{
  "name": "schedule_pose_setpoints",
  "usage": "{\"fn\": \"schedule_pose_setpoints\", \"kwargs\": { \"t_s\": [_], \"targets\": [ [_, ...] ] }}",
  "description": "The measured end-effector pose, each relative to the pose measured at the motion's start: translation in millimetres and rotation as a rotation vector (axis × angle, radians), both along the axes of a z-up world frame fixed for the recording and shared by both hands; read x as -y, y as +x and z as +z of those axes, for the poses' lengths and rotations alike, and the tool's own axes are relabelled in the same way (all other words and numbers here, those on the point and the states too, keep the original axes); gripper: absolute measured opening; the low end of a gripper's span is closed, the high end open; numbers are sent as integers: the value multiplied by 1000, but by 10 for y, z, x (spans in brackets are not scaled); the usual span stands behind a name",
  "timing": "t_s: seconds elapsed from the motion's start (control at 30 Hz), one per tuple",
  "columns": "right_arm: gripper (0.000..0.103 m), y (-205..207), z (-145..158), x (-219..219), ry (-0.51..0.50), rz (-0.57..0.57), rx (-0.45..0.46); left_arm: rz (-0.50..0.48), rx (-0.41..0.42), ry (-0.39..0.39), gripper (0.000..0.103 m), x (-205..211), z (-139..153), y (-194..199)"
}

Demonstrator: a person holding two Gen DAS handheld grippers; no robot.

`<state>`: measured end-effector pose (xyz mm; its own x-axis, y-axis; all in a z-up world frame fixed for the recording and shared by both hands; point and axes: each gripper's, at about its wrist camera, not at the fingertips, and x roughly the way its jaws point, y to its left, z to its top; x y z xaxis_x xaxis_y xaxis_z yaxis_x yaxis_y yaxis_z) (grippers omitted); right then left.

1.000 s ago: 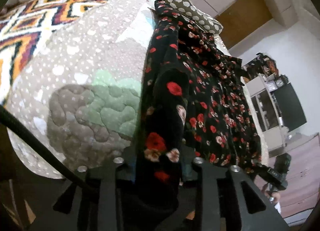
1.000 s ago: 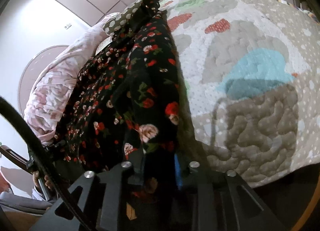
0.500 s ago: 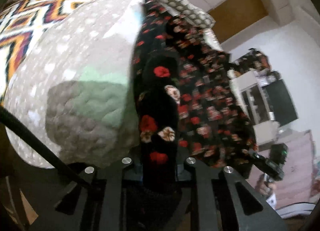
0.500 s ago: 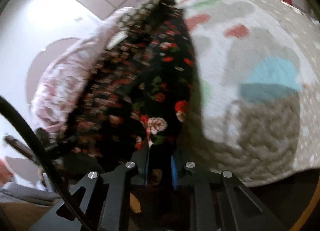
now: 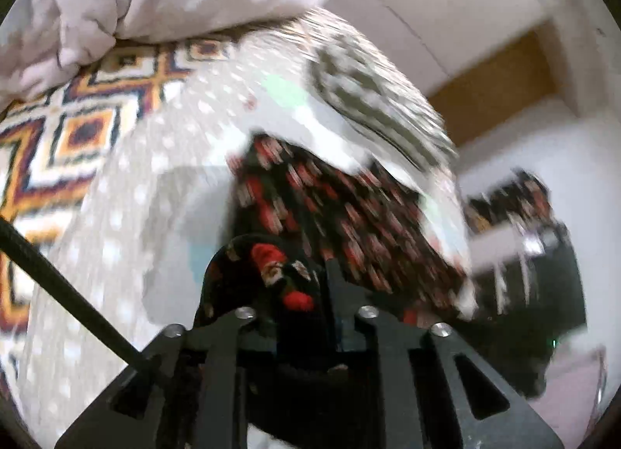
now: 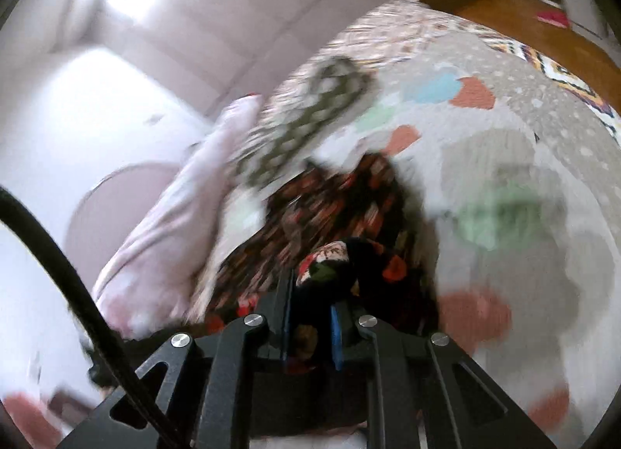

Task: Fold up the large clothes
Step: 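Lift the dress hem with both grippers and fold it toward the collar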

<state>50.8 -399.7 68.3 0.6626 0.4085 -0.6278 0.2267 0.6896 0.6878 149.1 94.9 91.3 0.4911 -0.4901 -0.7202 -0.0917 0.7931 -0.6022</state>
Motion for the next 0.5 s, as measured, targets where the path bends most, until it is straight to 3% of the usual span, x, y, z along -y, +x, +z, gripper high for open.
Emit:
{"fn": "schedule_pose_setpoints", "kwargs": {
  "t_s": [0.07, 0.13, 0.23, 0.33, 0.5],
  "targets": [
    [31, 225, -210, -31, -78, -57, -88, 49, -34, -41, 31, -7, -134, 141],
    [37, 311, -283, -72, -90, -46, -93, 21, -15, -83, 42, 28, -190, 151],
    [38, 257, -278, -134, -164, -11, -51, -24, 11, -80, 45, 27, -198, 101],
    [38, 167, -182, -98, -151, -9, -7, -19, 25, -147, 45, -96, -149, 18],
    [38, -125, 239, -262, -196, 67, 134, -56, 102, -157, 50, -217, 104, -197]
  ]
}}
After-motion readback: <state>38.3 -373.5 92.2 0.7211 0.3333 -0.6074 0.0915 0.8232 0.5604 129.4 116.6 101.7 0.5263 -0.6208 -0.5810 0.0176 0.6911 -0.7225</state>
